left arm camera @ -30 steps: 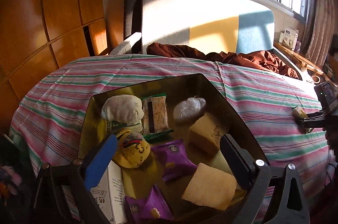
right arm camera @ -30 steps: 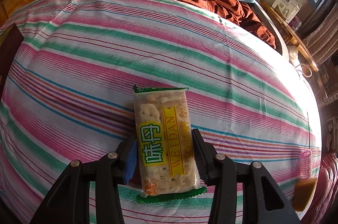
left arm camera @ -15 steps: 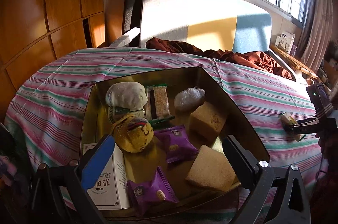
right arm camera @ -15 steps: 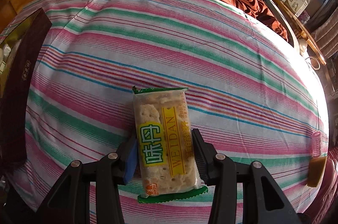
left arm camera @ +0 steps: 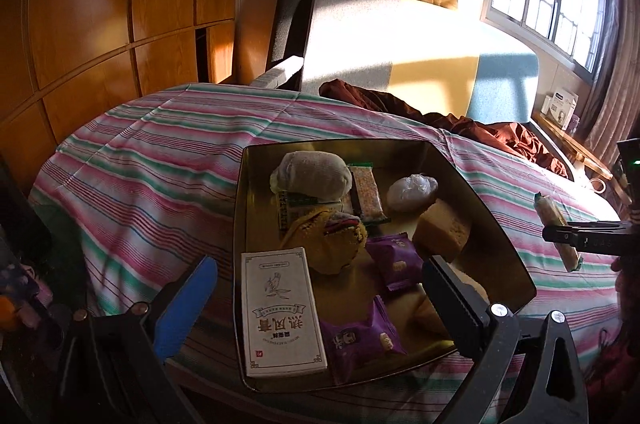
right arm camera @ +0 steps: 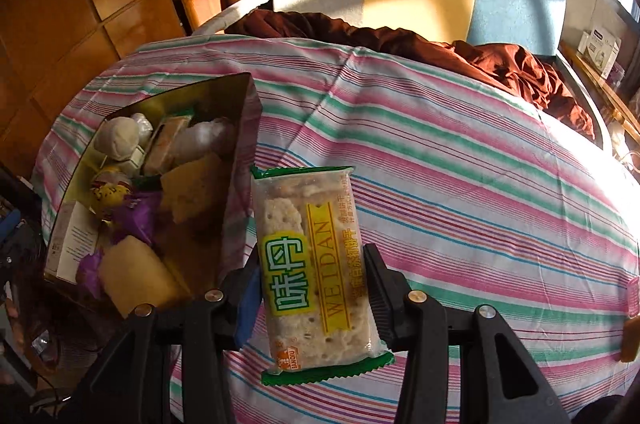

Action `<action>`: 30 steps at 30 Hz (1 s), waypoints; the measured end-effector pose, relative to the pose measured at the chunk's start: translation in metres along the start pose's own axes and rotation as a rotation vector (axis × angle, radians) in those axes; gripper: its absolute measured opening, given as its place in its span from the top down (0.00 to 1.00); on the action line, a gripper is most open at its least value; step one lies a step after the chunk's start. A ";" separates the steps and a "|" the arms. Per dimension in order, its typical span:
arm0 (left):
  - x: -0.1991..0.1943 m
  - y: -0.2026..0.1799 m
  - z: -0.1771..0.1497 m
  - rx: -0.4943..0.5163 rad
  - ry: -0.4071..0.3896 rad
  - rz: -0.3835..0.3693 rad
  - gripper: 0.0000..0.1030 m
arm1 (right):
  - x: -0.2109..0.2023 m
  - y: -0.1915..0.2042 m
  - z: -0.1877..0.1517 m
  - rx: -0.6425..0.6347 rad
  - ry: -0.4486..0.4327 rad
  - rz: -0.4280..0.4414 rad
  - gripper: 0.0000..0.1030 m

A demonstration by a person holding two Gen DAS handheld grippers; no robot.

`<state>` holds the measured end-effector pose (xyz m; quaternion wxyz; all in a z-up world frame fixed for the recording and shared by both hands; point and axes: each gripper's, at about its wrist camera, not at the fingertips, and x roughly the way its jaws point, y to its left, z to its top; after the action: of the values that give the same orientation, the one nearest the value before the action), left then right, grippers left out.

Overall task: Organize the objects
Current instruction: 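Carry the cracker packet into the gold tray and open the right gripper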

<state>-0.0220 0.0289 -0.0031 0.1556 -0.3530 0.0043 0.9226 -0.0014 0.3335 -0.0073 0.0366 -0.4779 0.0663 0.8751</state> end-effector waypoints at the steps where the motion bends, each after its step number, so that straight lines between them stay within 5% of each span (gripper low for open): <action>1: 0.000 0.003 0.000 -0.006 0.003 0.009 0.00 | 0.002 0.012 0.004 -0.020 -0.004 0.018 0.54; 8: -0.002 0.014 -0.001 -0.020 0.003 0.025 0.00 | 0.037 0.075 0.024 -0.106 0.028 0.076 0.54; 16: 0.003 0.021 -0.004 -0.027 0.025 0.026 0.00 | 0.085 0.105 0.052 -0.033 0.081 0.115 0.53; 19: 0.006 0.022 -0.006 -0.027 0.035 0.030 0.00 | 0.102 0.108 0.055 -0.023 0.093 0.158 0.44; 30: 0.010 0.021 -0.007 -0.035 0.036 0.085 0.00 | 0.068 0.107 0.039 -0.039 -0.017 0.132 0.37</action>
<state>-0.0306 0.0107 -0.0171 0.1099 -0.3717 0.0059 0.9218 -0.0844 0.2339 -0.0345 -0.0298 -0.4657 0.0803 0.8808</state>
